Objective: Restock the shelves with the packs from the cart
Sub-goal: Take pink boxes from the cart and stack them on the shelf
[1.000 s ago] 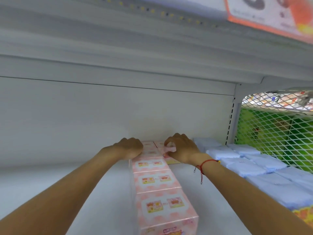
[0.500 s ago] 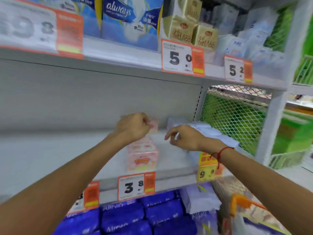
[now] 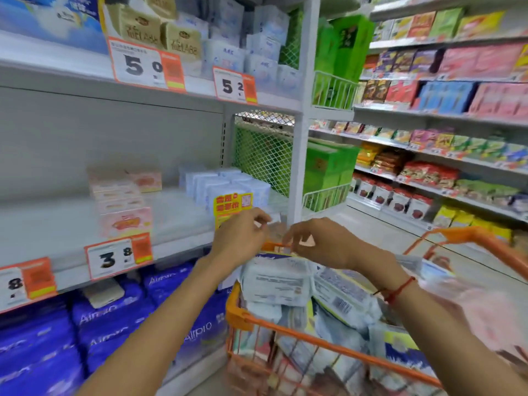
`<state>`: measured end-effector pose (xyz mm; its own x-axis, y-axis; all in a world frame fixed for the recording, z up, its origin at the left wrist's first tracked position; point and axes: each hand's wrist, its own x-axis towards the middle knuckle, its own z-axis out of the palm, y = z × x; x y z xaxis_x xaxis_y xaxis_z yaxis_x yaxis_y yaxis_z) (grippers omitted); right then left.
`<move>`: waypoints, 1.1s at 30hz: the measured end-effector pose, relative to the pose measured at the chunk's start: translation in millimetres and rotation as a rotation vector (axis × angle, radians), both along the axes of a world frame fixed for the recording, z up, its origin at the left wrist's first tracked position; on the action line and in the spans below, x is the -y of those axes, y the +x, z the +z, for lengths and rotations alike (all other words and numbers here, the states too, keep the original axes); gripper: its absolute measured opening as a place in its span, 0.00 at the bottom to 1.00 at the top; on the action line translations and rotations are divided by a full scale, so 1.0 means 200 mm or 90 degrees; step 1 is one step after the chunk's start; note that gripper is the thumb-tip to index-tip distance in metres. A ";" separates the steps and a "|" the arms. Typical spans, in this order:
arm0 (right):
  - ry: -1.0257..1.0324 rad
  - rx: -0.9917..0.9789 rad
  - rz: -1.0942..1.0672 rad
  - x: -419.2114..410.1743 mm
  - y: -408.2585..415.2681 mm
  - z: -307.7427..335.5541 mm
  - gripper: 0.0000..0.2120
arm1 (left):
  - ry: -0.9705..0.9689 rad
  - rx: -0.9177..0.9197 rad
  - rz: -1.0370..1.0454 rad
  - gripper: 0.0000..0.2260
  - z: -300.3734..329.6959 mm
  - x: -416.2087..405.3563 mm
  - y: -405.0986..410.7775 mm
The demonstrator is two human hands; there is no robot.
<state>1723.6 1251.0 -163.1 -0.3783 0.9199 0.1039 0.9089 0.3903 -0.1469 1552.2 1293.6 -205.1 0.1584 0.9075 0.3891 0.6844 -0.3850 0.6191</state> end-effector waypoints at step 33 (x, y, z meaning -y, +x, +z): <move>0.153 -0.397 -0.031 0.44 0.26 -0.19 0.37 | -0.389 0.598 -0.351 0.24 -0.03 0.31 0.29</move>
<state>1775.2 1162.9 -201.9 -0.1399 0.8581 0.4940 0.6992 0.4389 -0.5643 1610.1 1231.0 -210.5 0.4638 0.8807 0.0966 -0.2796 0.0421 0.9592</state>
